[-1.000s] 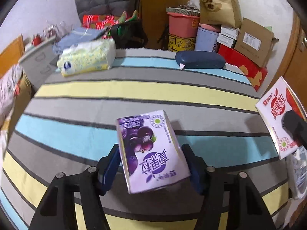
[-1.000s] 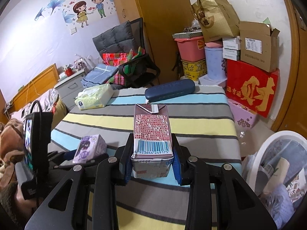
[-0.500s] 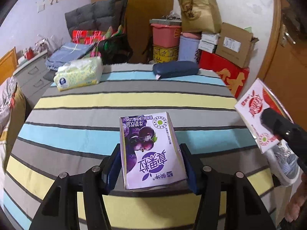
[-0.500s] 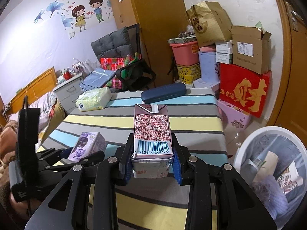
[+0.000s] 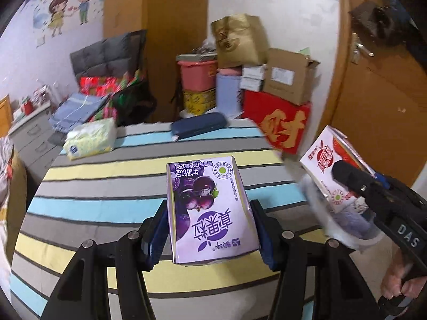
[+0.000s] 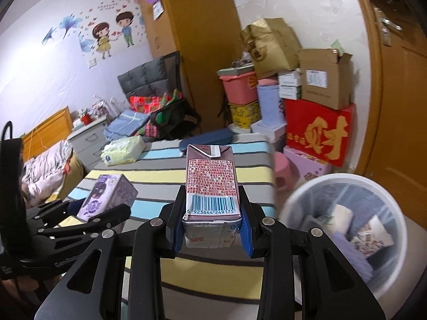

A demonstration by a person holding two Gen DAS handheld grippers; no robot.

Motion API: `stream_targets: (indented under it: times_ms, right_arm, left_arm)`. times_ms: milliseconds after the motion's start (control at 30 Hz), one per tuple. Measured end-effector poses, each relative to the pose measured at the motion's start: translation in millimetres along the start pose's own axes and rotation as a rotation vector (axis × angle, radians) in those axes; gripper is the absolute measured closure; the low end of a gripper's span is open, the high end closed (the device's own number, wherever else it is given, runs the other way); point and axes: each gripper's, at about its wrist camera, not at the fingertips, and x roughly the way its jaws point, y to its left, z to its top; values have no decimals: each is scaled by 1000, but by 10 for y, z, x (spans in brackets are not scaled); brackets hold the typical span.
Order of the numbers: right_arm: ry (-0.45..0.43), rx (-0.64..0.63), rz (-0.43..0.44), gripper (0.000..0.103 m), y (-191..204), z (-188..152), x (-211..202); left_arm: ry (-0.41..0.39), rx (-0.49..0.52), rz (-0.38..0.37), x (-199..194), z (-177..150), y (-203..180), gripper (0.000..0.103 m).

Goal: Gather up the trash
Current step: 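Carry both cartons to the white bin and open both tools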

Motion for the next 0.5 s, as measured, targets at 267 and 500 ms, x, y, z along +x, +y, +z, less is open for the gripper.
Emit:
stream_targets:
  times_ms: [267, 500]
  right_arm:
    - [-21, 39, -122, 68, -432, -43, -252]
    - [6, 79, -221, 68, -803, -125, -353]
  left_arm:
    - [-17, 76, -97, -33, 68, -651, 45]
    - [11, 134, -186, 126, 81, -1213, 45]
